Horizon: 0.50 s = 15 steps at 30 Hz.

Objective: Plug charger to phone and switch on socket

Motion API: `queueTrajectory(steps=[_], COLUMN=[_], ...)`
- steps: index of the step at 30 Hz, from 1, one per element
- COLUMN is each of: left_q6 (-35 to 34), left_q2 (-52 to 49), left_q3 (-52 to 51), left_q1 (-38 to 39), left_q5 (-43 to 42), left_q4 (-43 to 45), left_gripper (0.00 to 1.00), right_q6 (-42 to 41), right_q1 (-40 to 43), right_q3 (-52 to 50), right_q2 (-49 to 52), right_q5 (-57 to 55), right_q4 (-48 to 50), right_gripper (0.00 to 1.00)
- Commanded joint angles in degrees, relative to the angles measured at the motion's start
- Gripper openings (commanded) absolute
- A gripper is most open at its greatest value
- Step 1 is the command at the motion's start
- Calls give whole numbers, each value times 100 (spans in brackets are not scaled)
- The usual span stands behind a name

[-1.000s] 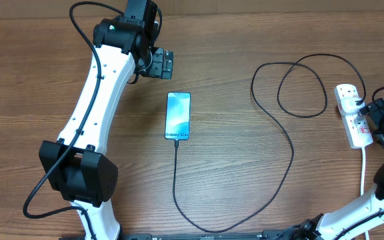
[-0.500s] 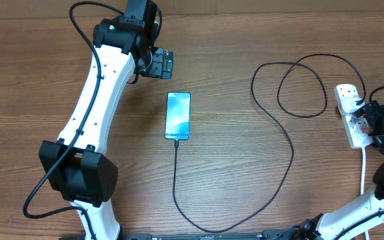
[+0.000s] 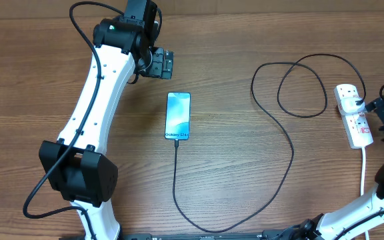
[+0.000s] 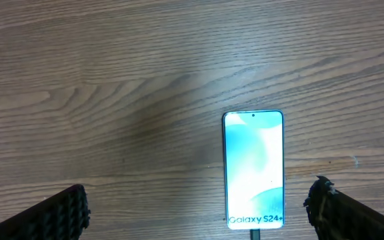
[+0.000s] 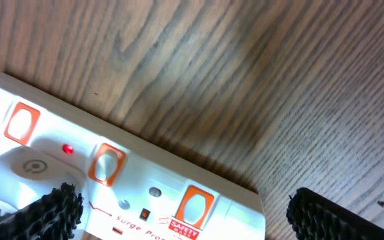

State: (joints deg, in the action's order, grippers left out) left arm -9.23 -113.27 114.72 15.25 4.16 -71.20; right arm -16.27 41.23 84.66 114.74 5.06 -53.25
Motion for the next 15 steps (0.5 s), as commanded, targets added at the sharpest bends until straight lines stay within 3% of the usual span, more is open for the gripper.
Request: queueTrajectory(steps=[1,15], left_q6=[-17,-17], left_q2=[87,87], left_q3=[44,44], left_q1=[-22,-22], left_q5=[72,72], left_q4=[-13,-13], left_gripper=[100,100], right_q6=[-42,-44], right_q1=[26,24], right_q3=[105,-439], right_q2=[35,39], right_q5=[-46,-44], right_q4=[81,605], right_gripper=[100,100])
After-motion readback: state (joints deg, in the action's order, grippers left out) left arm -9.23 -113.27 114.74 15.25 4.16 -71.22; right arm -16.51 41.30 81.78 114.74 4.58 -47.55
